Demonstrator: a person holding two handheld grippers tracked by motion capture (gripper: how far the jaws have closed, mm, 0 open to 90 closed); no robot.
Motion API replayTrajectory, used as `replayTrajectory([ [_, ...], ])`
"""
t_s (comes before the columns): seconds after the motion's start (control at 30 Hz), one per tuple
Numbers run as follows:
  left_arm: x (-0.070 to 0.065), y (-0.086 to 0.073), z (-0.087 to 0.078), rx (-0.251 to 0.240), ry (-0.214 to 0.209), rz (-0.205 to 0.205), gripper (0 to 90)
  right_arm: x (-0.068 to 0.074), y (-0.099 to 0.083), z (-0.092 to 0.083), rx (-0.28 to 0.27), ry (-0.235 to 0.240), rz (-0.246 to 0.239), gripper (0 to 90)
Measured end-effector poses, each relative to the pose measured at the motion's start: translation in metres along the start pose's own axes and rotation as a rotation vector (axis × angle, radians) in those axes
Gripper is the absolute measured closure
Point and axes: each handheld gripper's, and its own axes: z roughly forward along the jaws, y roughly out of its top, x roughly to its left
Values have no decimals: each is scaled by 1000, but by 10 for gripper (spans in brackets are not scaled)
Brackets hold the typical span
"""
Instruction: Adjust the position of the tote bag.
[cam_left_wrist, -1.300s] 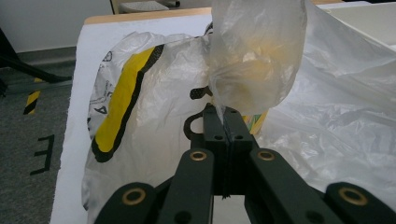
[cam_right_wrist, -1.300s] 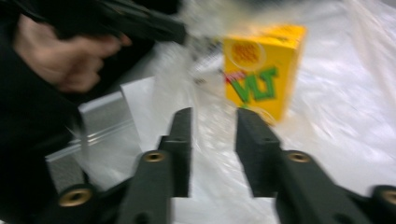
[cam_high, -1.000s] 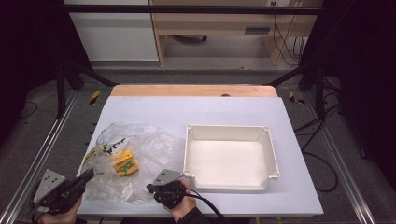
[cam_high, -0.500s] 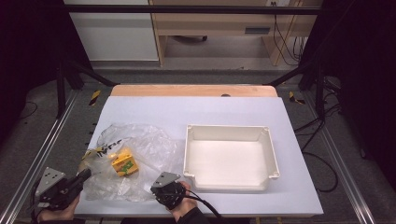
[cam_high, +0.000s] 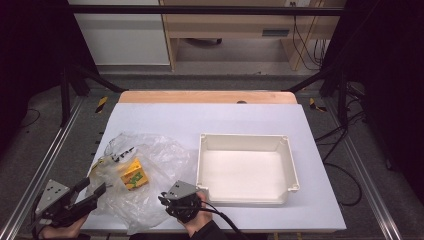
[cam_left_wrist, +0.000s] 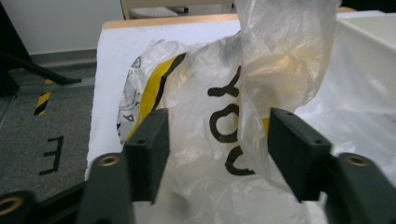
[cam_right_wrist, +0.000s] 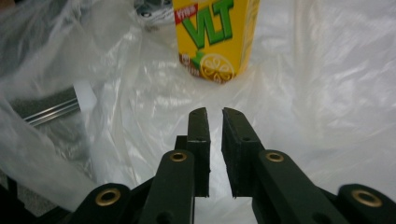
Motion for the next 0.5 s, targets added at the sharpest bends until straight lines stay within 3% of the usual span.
replayTrajectory([
  [0.17,-8,7,-4,-17,-9,11,189,-1,8,-8,-40,-26,-15,734],
  [0.23,-12,11,-3,-7,-19,17,162,-4,11,-10,-46,-40,-13,704],
  [0.27,-16,16,1,28,-29,43,123,-7,13,-12,-50,-47,-12,688],
  [0.4,-22,23,11,68,-28,88,106,-12,15,-15,-62,-77,0,616],
  [0.5,-24,28,15,81,-39,91,101,-15,16,-15,-69,-88,2,601],
])
